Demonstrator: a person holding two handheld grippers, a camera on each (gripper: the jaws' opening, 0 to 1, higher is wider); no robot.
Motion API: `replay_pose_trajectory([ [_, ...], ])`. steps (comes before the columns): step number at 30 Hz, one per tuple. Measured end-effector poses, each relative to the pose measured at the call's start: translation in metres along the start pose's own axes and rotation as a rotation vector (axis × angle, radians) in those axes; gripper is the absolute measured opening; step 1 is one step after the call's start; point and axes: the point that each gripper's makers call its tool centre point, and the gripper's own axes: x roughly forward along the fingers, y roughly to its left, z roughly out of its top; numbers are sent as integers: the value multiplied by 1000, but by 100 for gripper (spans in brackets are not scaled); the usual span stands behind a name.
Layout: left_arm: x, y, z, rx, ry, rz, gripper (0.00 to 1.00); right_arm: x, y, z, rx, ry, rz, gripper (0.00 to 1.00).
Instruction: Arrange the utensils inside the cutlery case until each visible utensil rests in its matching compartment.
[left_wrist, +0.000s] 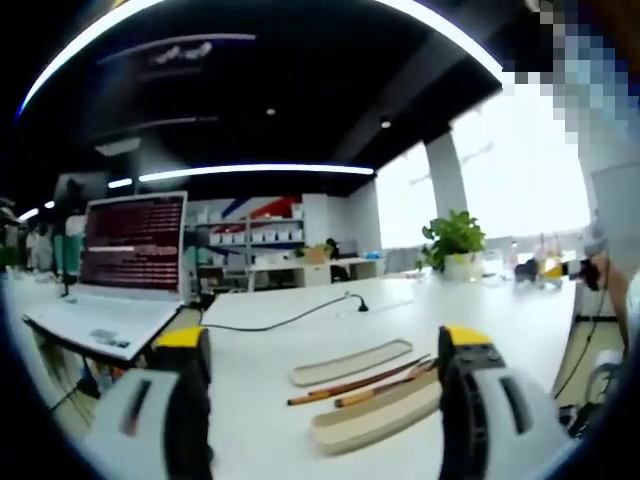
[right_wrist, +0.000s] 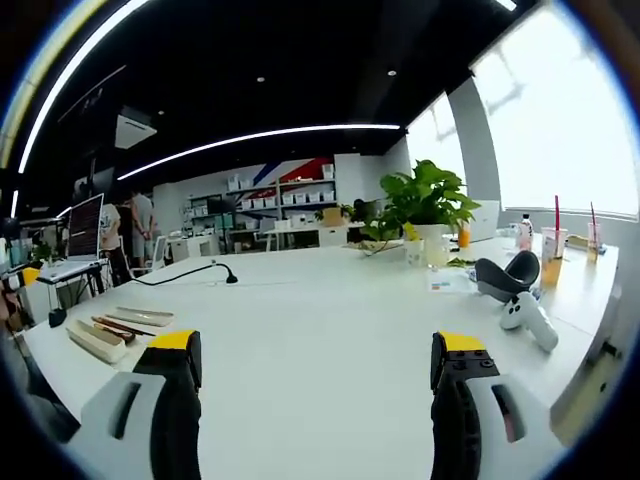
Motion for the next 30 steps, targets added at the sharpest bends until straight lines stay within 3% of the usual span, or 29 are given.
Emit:
replay_pose_trajectory([
  [22,0,5,-6,-5,34,-12,100,-1,-3,1,4,39,-3,99],
  [30,3,0,-11,1,53,-27,100,-7,1,10,-9,15,3,99],
])
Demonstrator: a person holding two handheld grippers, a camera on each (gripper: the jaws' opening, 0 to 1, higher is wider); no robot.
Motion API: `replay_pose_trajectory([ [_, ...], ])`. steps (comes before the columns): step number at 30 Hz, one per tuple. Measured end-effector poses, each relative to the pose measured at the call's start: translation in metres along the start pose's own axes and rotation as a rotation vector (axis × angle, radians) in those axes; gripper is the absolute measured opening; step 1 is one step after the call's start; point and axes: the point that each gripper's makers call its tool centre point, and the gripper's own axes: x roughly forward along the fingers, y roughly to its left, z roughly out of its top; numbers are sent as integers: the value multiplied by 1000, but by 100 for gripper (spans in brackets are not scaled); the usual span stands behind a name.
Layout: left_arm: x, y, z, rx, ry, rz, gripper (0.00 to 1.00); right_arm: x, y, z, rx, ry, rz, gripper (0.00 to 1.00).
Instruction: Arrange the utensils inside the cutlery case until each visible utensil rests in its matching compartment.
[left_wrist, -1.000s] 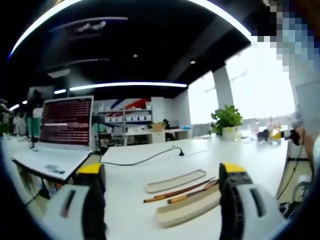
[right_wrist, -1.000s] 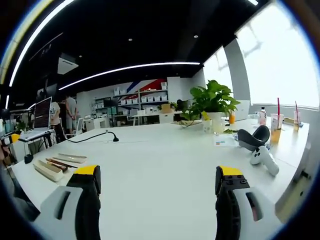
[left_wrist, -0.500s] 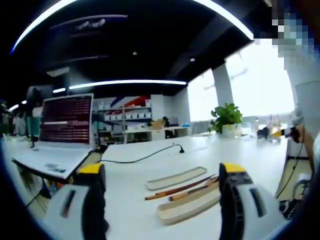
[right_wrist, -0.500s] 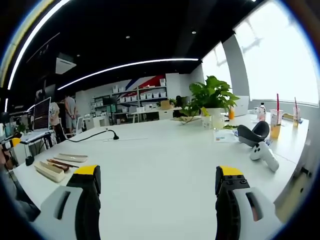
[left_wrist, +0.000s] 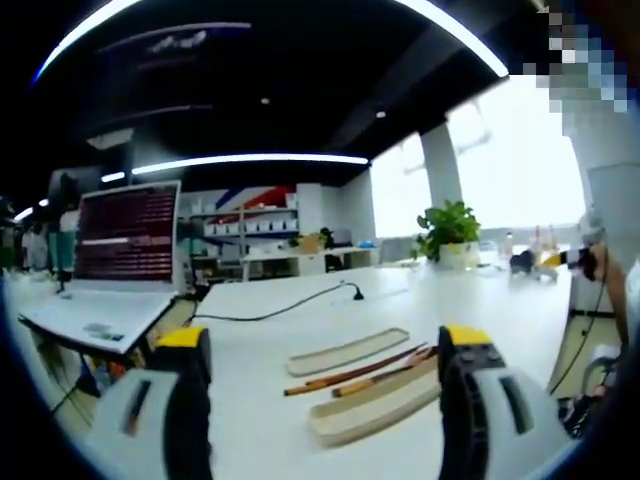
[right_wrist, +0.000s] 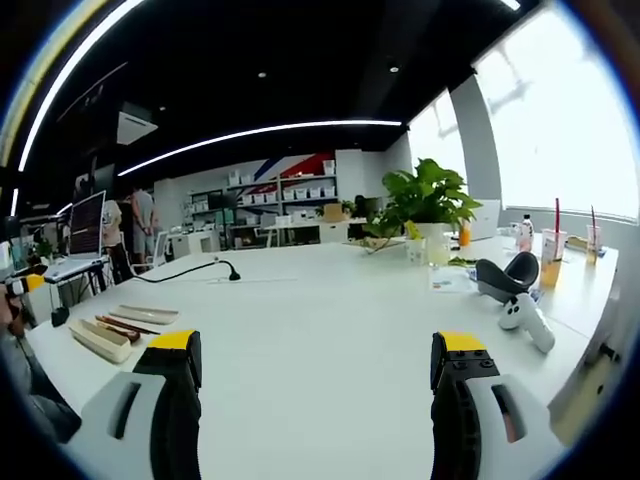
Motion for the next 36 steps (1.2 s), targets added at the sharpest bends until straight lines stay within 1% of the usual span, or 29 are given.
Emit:
replay_pose_trajectory([
  [2,0,-1,-1,1,1,-3,100,-2,4,4,-4,-9,12,99],
  [3,1,-1,-1,1,3,-5,100,-3,8,6,-16,-11,23,97],
  [5,2,-2,-3,0,9,-18,100,-6,12,13,-37,-23,18,91],
  [7,2,-4,-5,-5,15,-28,100,-6,18,21,-60,-28,33,93],
  [10,2,-3,-6,-15,15,-37,100,-5,33,33,-106,-33,75,93],
  [11,2,-3,-6,-15,19,-39,100,-4,36,35,-116,-31,82,93],
  [14,1,-2,-7,-16,20,-35,100,-1,53,40,-155,-16,133,95],
  [18,2,-6,-9,-5,34,-54,100,3,69,45,-179,12,196,95],
  [20,3,-7,-8,-1,30,-57,100,5,77,51,-184,10,226,94],
  [21,3,-8,-8,0,28,-58,100,6,85,56,-200,8,251,94],
  [23,3,-10,-7,4,25,-67,100,8,95,62,-219,-1,276,94],
  [27,2,-10,-5,-16,25,-67,100,13,116,75,-229,-21,331,93],
  [28,1,-12,-5,-9,29,-87,100,15,121,77,-235,-22,339,93],
  [30,-1,-14,-3,-12,25,-102,100,20,128,78,-250,-10,355,92],
  [34,-3,-10,-2,-4,17,-91,100,29,142,78,-282,18,399,92],
  [35,-3,-9,-2,-5,17,-90,100,30,145,76,-294,34,411,92],
  [36,-3,-9,-3,-6,18,-91,99,29,148,74,-320,65,417,93],
])
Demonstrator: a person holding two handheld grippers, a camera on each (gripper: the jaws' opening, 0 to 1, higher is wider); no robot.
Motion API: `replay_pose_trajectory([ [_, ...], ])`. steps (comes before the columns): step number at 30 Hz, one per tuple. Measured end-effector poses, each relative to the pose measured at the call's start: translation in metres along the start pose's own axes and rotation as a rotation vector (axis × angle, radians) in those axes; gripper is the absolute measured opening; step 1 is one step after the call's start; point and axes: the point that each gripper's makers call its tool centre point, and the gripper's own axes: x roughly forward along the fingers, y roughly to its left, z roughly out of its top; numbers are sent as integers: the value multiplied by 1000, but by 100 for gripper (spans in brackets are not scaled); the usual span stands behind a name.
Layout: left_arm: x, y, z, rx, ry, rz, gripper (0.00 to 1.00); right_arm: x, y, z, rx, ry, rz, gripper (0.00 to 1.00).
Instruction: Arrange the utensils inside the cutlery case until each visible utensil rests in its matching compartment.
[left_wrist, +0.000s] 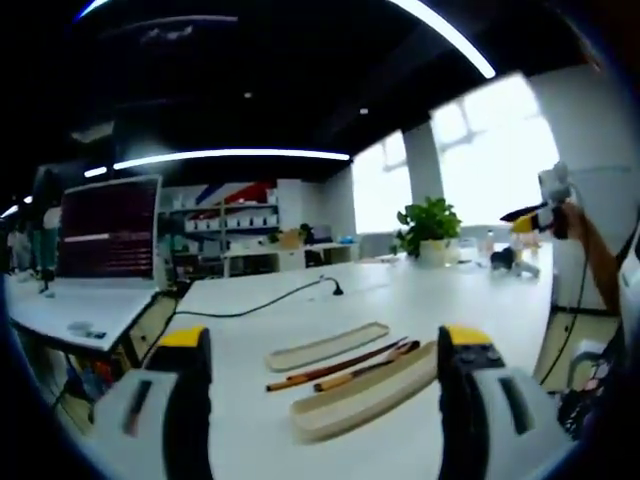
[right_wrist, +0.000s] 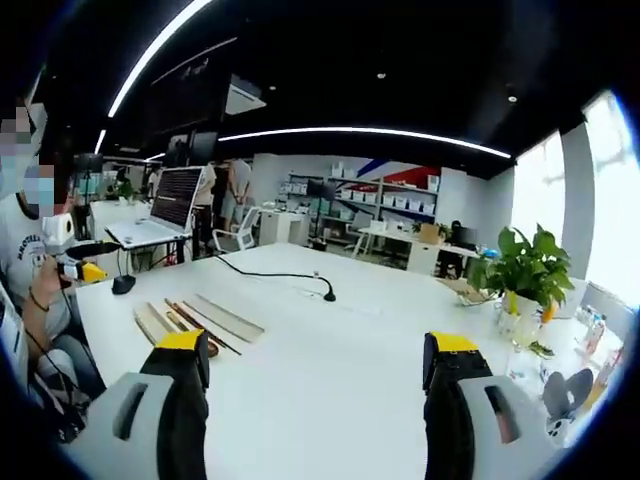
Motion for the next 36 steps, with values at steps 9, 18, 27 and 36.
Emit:
replay_pose_trajectory([
  [9,7,-9,-5,52,5,-13,96,8,11,8,-124,51,20,94],
  [18,15,-27,-3,16,-18,-69,95,9,2,4,-195,91,9,93],
  [27,33,-36,-6,-21,1,-126,77,29,13,-5,-207,102,113,85],
  [36,42,-31,6,128,87,-166,52,63,39,-13,-232,120,241,82],
])
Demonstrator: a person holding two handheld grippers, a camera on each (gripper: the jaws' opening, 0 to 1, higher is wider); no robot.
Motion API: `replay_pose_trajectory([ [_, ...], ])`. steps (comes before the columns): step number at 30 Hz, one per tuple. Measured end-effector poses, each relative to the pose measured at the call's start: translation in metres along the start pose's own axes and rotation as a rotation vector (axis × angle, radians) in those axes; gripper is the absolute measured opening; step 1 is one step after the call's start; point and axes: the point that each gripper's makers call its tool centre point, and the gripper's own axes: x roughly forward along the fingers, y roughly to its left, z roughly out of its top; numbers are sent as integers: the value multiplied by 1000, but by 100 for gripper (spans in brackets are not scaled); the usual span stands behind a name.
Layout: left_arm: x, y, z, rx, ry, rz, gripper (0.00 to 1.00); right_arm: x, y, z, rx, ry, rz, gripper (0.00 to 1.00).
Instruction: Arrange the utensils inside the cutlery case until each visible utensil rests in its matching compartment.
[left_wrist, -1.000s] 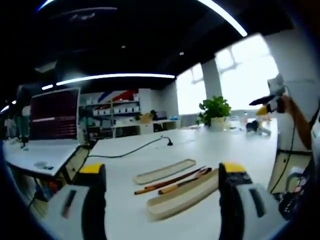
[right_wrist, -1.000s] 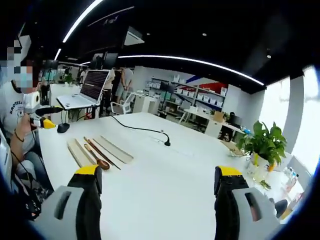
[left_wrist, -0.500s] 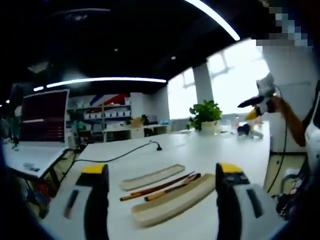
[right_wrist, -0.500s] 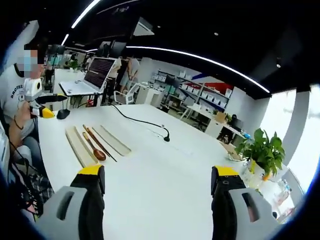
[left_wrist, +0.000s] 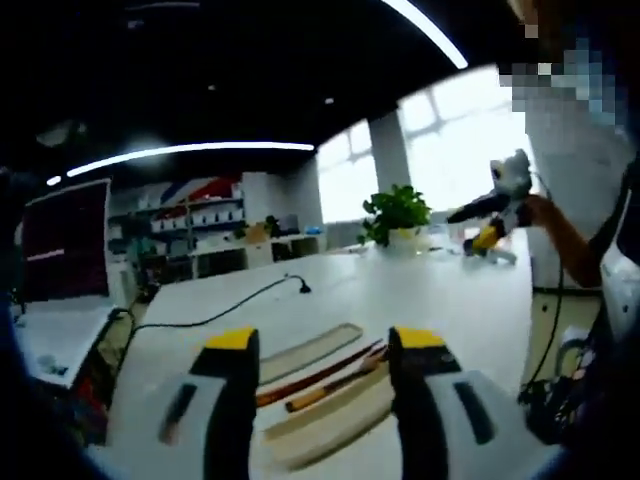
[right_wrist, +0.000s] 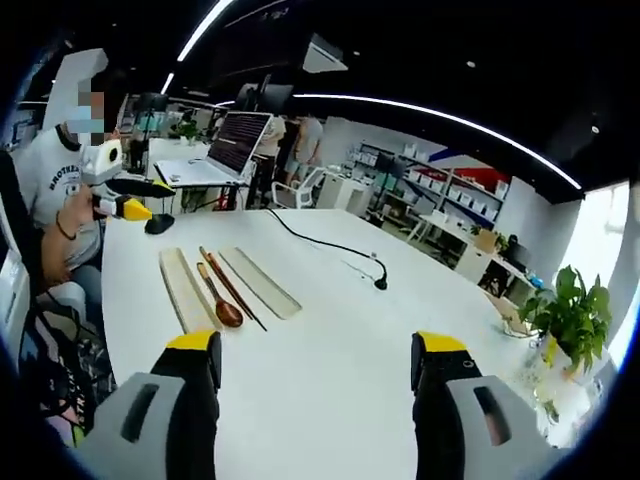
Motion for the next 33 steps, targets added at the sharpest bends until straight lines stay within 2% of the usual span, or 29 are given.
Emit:
replay_pose_trajectory([
  [1,2,-3,0,44,16,-30,50,3,2,1,-23,0,12,81],
  [4,11,-14,-6,109,91,-116,44,11,5,2,-44,-3,41,76],
  [7,17,-13,-9,158,143,-144,40,18,8,-2,-47,36,81,71],
  [12,24,-8,-19,294,281,-182,35,28,12,0,-70,46,104,69],
  [19,35,1,-32,355,408,-234,34,44,21,7,-94,40,164,61],
  [23,43,9,-37,370,456,-240,31,54,27,19,-122,-5,194,45],
  [30,46,29,-57,414,578,-240,29,76,50,28,-173,1,279,44],
  [31,46,31,-60,416,598,-249,28,80,57,32,-189,-22,312,44],
  [33,45,34,-67,427,634,-260,26,90,69,46,-213,-93,335,44],
])
